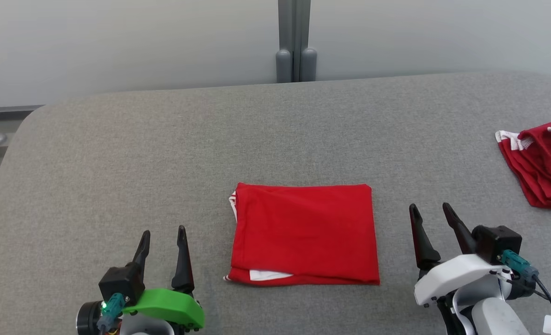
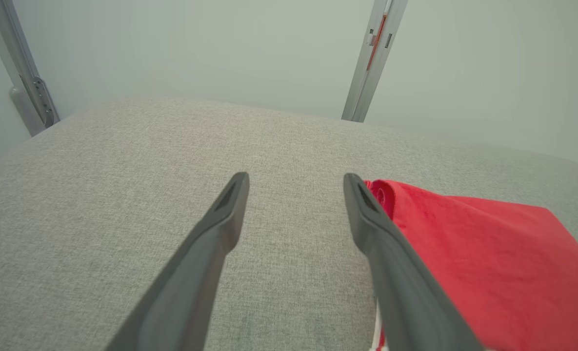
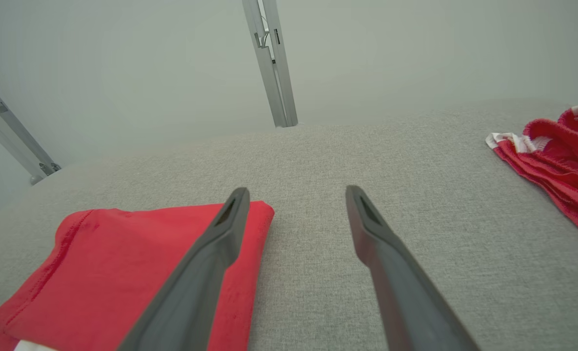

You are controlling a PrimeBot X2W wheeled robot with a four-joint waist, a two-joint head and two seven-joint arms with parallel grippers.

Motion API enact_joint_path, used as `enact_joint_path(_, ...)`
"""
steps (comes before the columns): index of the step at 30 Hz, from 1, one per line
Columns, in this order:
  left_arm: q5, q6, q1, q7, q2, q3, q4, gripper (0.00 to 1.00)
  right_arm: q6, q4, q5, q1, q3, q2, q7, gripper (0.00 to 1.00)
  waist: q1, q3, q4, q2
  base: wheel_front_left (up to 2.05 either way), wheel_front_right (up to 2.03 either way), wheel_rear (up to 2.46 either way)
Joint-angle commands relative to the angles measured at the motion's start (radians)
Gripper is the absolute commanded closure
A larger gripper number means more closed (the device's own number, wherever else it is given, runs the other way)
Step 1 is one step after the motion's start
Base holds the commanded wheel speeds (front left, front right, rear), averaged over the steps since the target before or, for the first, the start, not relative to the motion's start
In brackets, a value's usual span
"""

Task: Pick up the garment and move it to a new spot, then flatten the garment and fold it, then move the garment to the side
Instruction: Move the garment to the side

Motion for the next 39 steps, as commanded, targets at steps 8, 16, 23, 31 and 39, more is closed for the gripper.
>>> enact_joint_path(8, 0.016, -0.013, -0.034, -0.002, 0.000, -0.001, -0.006, 0.00, 0.000, 0.108, 0.064, -0.070, -0.022, -0.002, 0.174, 0.00, 0.0000, 0.029, 0.069, -0.0001, 0.00, 0.00, 0.00)
enact_joint_path(16, 0.011, -0.006, -0.043, -0.003, -0.001, 0.002, -0.018, 0.00, 0.000, 0.235, 0.109, -0.142, -0.031, -0.003, 0.275, 0.00, 0.0000, 0.070, 0.148, -0.0001, 0.00, 0.00, 0.00)
enact_joint_path(23, 0.011, -0.009, -0.041, -0.002, -0.001, 0.006, -0.026, 0.00, 0.000, 0.306, 0.140, -0.188, -0.011, -0.014, 0.342, 0.00, 0.0000, 0.090, 0.186, -0.0001, 0.00, 0.00, 0.00)
enact_joint_path(31, 0.011, -0.008, -0.034, -0.002, -0.002, -0.007, -0.037, 0.00, -0.001, 0.309, 0.173, -0.213, 0.017, -0.044, 0.336, 1.00, 0.0000, 0.099, 0.153, -0.0001, 0.00, 0.00, 0.00)
enact_joint_path(39, 0.023, 0.004, -0.036, -0.001, -0.001, -0.005, -0.066, 0.00, -0.001, 0.281, 0.147, -0.269, -0.013, -0.085, 0.268, 1.00, 0.0000, 0.134, -0.021, -0.0001, 0.00, 0.00, 0.00)
